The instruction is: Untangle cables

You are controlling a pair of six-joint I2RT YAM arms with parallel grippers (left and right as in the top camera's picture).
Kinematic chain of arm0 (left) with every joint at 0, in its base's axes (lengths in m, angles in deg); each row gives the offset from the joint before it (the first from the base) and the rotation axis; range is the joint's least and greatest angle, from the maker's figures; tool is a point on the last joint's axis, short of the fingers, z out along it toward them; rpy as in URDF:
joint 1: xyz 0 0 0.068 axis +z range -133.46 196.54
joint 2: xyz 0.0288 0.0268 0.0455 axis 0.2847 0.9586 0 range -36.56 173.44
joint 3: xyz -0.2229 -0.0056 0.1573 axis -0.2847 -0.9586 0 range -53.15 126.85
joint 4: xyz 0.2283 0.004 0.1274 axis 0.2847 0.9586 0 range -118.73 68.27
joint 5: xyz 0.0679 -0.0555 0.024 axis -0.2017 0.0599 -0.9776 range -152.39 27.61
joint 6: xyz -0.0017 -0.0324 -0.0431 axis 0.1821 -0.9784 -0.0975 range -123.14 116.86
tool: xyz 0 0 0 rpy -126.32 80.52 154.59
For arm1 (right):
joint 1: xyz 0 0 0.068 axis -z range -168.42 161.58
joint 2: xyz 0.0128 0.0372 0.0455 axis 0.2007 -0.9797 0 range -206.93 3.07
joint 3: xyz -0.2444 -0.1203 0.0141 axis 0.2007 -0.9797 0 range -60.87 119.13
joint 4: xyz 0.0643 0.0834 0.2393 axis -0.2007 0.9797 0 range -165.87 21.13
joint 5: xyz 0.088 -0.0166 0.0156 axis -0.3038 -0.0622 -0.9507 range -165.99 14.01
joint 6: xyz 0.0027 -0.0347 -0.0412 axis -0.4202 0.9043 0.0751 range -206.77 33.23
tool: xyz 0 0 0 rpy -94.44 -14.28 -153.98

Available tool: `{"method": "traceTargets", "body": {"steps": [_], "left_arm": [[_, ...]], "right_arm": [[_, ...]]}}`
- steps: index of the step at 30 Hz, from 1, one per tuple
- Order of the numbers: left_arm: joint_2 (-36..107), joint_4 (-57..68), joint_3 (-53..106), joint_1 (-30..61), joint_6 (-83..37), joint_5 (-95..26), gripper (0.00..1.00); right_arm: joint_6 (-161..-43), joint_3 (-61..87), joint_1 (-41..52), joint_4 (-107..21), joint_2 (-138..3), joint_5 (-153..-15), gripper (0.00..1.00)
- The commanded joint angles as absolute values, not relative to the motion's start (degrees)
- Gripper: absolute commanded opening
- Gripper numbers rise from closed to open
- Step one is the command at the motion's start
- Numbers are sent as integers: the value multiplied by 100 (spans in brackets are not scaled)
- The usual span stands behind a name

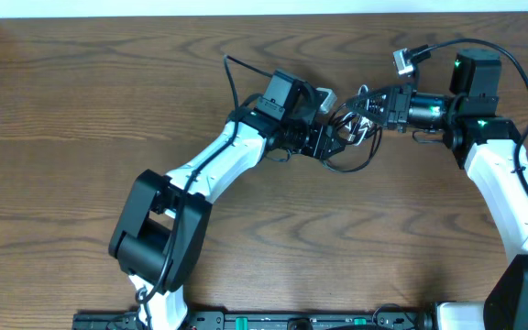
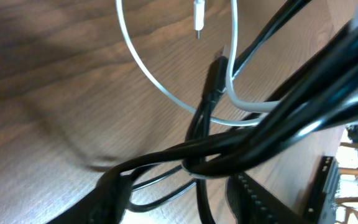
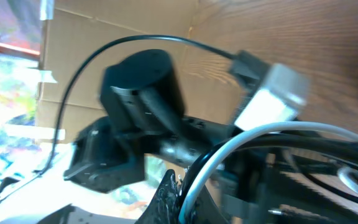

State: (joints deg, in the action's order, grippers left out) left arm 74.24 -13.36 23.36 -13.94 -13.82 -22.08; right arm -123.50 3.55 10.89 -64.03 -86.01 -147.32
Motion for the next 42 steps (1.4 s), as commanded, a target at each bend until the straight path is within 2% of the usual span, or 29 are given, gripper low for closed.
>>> {"method": "traceTargets", "body": {"steps": [1, 5, 17, 21, 24, 26, 32, 35, 36, 38, 39, 42], "left_arm": [[7542, -1522, 2382, -1431, -1349, -2243, 46], [7542, -1749, 2382, -1429, -1546, -2297, 38], [7542, -2182, 2382, -1429, -2197, -2625, 38], [7542, -2459, 2382, -1427, -2409, -2623, 43], [7542, -2700, 2382, -1429, -2490, -2621, 52], [7542, -2818, 2382, -1429, -2490, -2623, 55], [7542, -3124, 2382, -1444, -2490, -2900, 55], [7544, -3124, 2382, -1457, -2488, -3169, 46], [7542, -3139, 2382, -1457, -2490, -3202, 40], [7542, -3172, 2382, -1455, -2488, -3202, 20], [7542, -3189, 2382, -1457, -2488, -3202, 8], [7542, -3187, 2382, -1451, -2481, -3206, 8]], "right_arm": [[-12577, 392, 1128, -6456, -8446, -15149, 1], [-12577, 392, 1128, -6456, -8446, -15145, 1], [-12575, 392, 1128, -6451, -8446, -15163, 1], [-12575, 392, 1128, -6451, -8446, -15176, 1], [-12575, 392, 1128, -6451, -8446, -15237, 1], [-12575, 392, 1128, -6451, -8446, -15270, 1], [-12573, 392, 1128, -6453, -8446, -15246, 1], [-12573, 392, 1128, -6453, -8446, -15243, 1], [-12570, 392, 1128, -6453, -8446, -15241, 1], [-12573, 392, 1128, -6453, -8446, -15228, 1], [-12570, 392, 1128, -6453, -8446, -15195, 1], [-12568, 392, 1128, -6453, -8446, -15097, 1]]}}
